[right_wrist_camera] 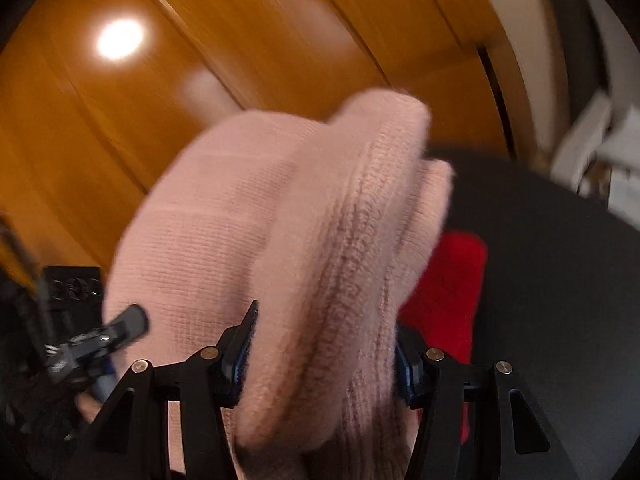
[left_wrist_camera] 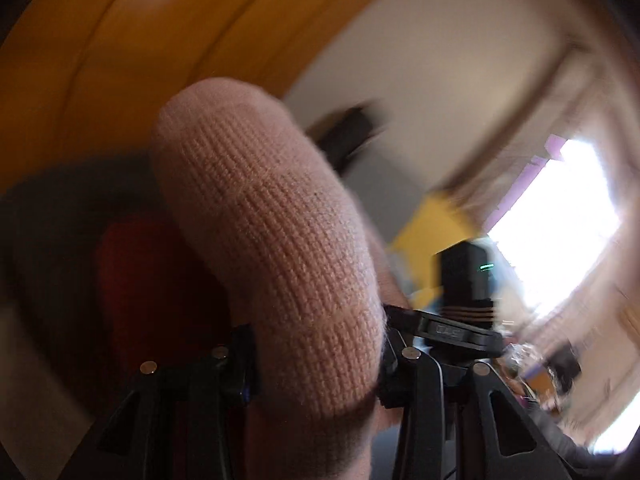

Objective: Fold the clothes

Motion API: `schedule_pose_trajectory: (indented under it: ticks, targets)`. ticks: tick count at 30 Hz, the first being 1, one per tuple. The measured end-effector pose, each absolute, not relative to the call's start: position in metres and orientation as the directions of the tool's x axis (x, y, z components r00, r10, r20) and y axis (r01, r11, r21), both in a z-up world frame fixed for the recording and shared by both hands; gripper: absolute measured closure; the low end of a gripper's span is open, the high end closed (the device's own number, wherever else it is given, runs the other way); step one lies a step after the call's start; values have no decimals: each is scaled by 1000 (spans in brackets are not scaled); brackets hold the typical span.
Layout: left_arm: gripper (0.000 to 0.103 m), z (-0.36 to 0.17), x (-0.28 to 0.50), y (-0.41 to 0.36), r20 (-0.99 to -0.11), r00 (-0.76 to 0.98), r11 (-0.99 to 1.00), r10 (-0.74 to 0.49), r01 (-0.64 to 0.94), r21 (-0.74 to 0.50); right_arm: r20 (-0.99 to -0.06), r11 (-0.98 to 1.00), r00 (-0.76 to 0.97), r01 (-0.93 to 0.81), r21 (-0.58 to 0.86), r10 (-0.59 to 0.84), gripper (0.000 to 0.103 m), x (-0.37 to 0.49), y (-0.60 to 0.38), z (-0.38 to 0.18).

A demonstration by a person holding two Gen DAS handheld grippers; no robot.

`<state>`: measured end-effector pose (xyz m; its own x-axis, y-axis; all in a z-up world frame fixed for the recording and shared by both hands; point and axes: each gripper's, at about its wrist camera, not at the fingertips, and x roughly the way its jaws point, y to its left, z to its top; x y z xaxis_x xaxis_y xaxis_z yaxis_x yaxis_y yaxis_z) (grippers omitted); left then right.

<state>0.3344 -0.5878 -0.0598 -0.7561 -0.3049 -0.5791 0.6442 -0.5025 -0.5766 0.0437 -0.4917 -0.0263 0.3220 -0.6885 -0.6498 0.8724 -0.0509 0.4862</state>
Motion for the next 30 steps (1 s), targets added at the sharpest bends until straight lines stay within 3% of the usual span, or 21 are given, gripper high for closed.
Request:
schedule_pose_trajectory:
  ticks: [1, 2, 6, 9, 12, 15, 17, 20, 23, 26, 30]
  targets:
    - [52, -71, 338, -595, -590, -747, -478, -306, 657, -583, -724, -107, 284, 891, 442, -629, 44, 45, -504, -56]
    - [51, -78, 343, -600, -570, -762, -469, -306, 642, -607, -725, -115, 281, 889, 444, -629, 36, 44, -503, -65]
    - [50, -73, 343, -592, -561, -749, -510, -354, 657, -555, -643, -86, 310, 857, 507, -700, 32, 33, -486, -72]
    - [48, -61, 348, -587, -572, -727, -509, -379, 680, -528, -671, -93, 207, 919, 383, -712, 21, 40, -474, -52]
    - [45, -50, 368, -581, -589, -686, -455, -427, 726, -516, -652, -134, 100, 945, 299, -752, 20, 31, -457, -29]
    - [45, -34, 395, -572, -577, -604, -422, -550, 797, -433, -574, -126, 39, 961, 245, -818, 20, 34, -426, -1]
    - [45, -15, 400, -560, -525, -578, -437, -624, 816, -379, -527, -75, 54, 972, 221, -848, 20, 44, -418, 12]
    - [44, 10, 378, -549, -438, -659, -565, -612, 751, -341, -530, 33, 123, 984, 176, -839, 20, 74, -419, 12]
    - [44, 5, 338, -561, -466, -690, -626, -554, 714, -313, -585, 78, 141, 988, 131, -798, 20, 95, -431, -5]
    - [45, -26, 293, -599, -586, -658, -589, -473, 731, -344, -678, 10, 96, 991, 131, -729, 20, 85, -465, -36]
    - [51, -46, 287, -613, -596, -584, -593, -551, 777, -213, -697, -59, 97, 979, 197, -711, 13, 66, -489, -60]
